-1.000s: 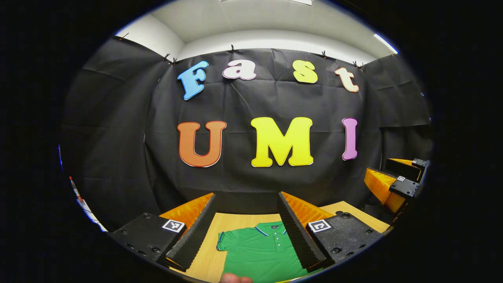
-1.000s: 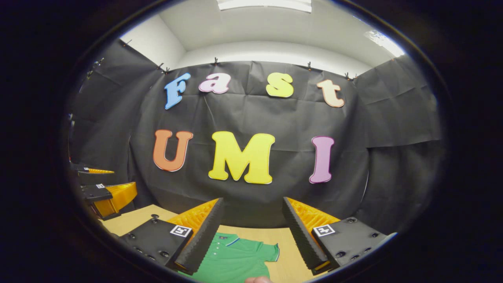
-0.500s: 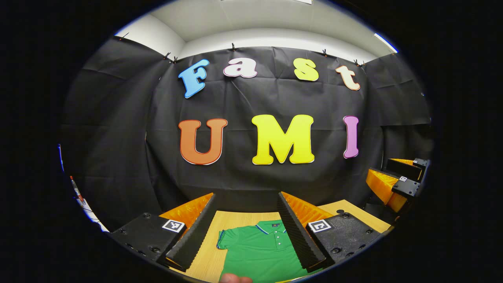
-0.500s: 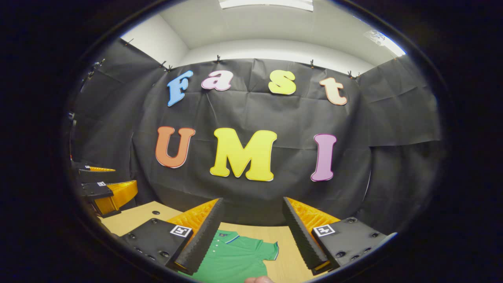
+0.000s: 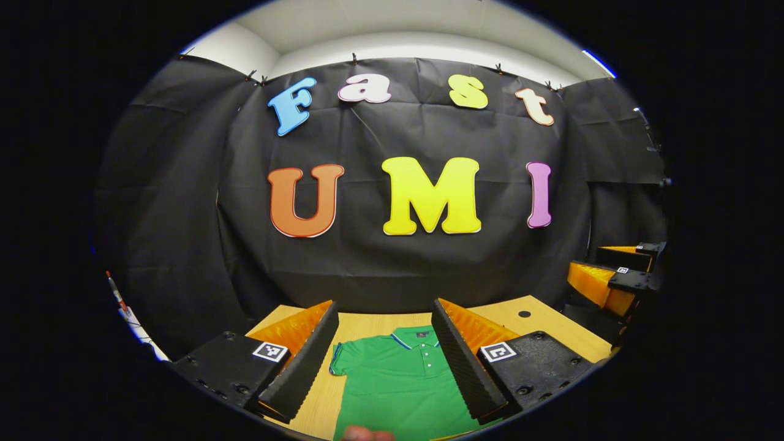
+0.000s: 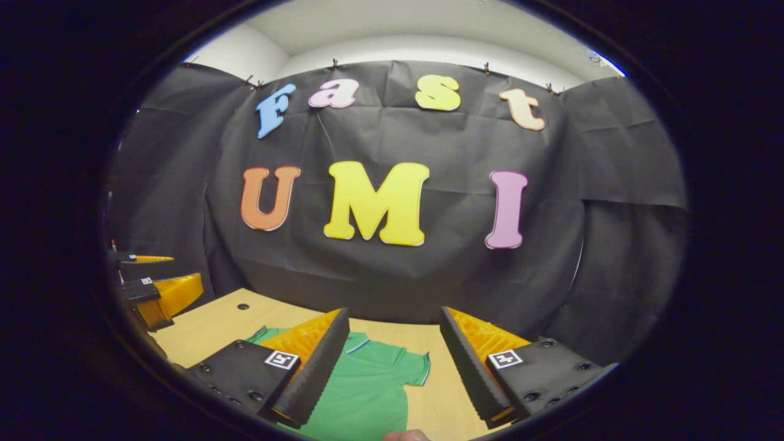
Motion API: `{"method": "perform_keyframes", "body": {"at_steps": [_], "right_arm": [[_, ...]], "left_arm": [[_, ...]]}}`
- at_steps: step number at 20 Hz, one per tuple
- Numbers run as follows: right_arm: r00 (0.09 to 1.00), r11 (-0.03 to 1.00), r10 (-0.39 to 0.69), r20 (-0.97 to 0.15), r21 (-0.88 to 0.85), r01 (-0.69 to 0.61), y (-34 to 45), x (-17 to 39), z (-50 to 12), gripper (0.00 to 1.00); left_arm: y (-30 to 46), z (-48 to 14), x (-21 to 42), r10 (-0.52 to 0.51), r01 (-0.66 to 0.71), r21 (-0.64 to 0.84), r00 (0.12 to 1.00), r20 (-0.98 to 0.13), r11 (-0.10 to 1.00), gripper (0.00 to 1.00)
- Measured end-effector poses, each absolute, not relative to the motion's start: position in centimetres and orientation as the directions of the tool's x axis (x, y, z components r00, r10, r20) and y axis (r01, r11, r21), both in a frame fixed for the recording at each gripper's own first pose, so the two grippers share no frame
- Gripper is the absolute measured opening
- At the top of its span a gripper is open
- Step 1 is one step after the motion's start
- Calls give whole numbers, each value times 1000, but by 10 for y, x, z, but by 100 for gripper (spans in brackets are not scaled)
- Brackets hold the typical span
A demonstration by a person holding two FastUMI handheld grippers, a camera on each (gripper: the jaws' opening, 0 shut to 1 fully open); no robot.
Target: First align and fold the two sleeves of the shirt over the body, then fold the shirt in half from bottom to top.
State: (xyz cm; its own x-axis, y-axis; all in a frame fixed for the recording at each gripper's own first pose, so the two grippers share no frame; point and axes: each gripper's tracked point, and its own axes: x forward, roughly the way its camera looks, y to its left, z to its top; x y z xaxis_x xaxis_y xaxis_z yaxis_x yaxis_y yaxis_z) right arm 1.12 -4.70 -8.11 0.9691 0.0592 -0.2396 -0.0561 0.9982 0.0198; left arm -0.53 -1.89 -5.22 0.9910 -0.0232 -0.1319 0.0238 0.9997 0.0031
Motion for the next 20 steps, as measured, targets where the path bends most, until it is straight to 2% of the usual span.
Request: {"method": "perform_keyframes", "body": {"at_steps": [4, 11, 20], "right_arm": [[941, 998, 53, -333, 38, -42, -71, 17, -120, 96], [888, 996, 81, -453, 71, -55, -96, 49, -180, 96], [749, 986, 140, -647, 157, -49, -117, 105, -277, 96]], "left_arm": [[-25, -69, -11, -41, 44, 15, 983, -178, 999, 98], [-22, -80, -14, -11, 16, 21, 977, -214, 1000, 98], [-31, -85, -6, -6, 13, 25, 970, -242, 1000, 98]]}}
